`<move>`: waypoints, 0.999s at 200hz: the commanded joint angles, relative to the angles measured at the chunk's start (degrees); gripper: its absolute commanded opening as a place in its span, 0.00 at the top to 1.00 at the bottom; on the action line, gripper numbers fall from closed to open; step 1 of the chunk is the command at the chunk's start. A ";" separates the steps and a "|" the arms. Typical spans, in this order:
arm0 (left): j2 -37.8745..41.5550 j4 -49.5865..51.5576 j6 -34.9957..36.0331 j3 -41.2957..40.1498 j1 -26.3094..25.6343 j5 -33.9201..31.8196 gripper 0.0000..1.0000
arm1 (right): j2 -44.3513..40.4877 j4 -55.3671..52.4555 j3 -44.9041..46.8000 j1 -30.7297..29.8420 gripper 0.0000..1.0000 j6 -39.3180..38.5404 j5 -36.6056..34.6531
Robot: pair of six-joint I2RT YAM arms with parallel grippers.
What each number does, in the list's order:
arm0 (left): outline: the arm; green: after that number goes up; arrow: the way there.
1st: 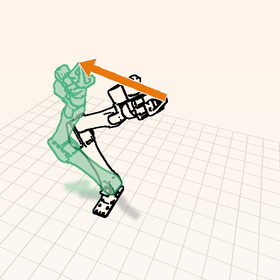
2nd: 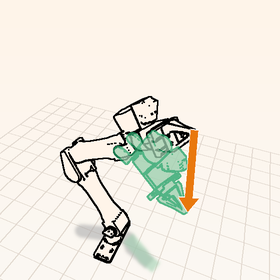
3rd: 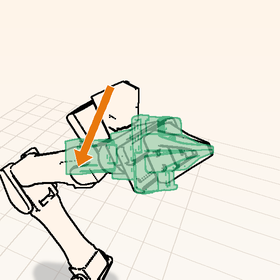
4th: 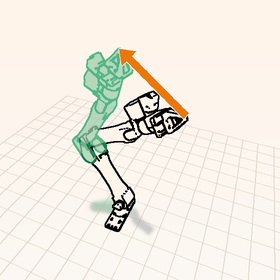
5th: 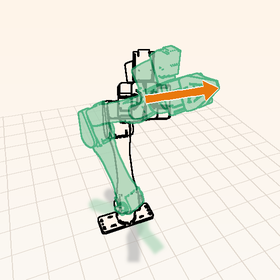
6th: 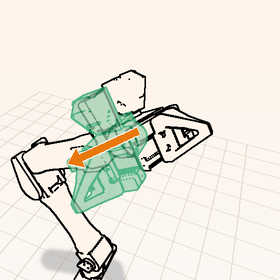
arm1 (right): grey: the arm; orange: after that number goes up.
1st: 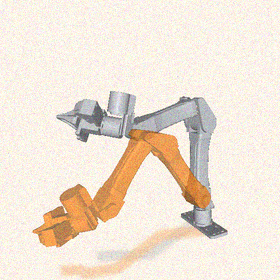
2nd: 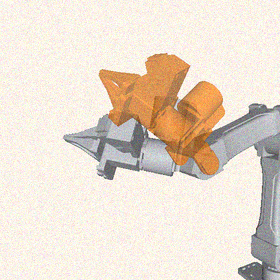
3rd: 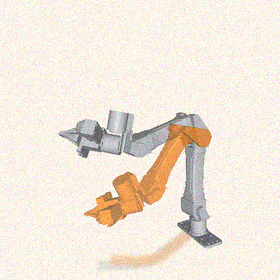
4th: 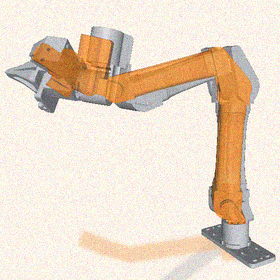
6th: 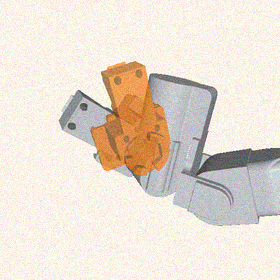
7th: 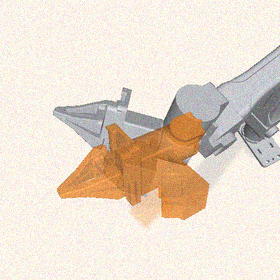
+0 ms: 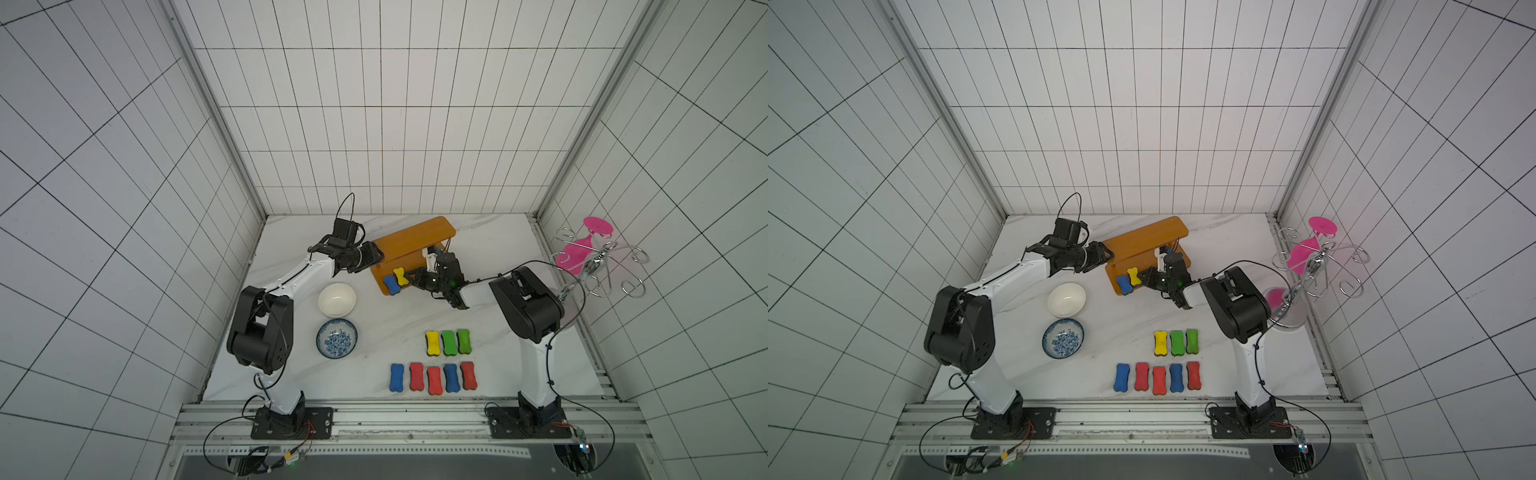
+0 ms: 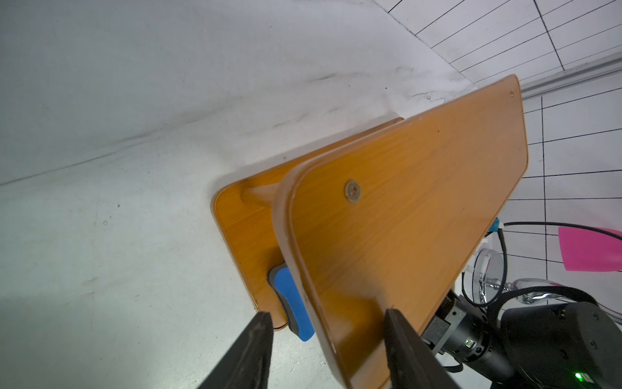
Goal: Remove the whiteboard erasers from the shelf
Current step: Pick up the whiteboard eraser from the shelf, then place the whiteboard eraser at the center of the board.
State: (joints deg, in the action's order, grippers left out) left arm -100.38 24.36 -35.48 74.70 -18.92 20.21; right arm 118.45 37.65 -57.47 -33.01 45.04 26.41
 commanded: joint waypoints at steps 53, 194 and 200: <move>-0.94 1.52 1.05 0.67 0.29 -1.95 0.44 | -9.89 -0.80 7.56 -0.92 1.00 8.59 -8.81; 19.00 -0.11 0.94 -18.81 -4.73 -2.01 0.44 | -44.09 -18.49 32.68 -31.51 1.00 21.10 -46.71; 19.25 -0.23 1.02 -19.12 -4.73 -2.00 0.44 | -44.03 -19.40 32.77 -32.64 1.00 21.70 -47.54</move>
State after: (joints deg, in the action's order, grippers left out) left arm -83.05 26.35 -34.94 57.21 -23.33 18.48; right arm 76.09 25.39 -26.00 -61.28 63.61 -12.19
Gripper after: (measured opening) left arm 0.565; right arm 0.044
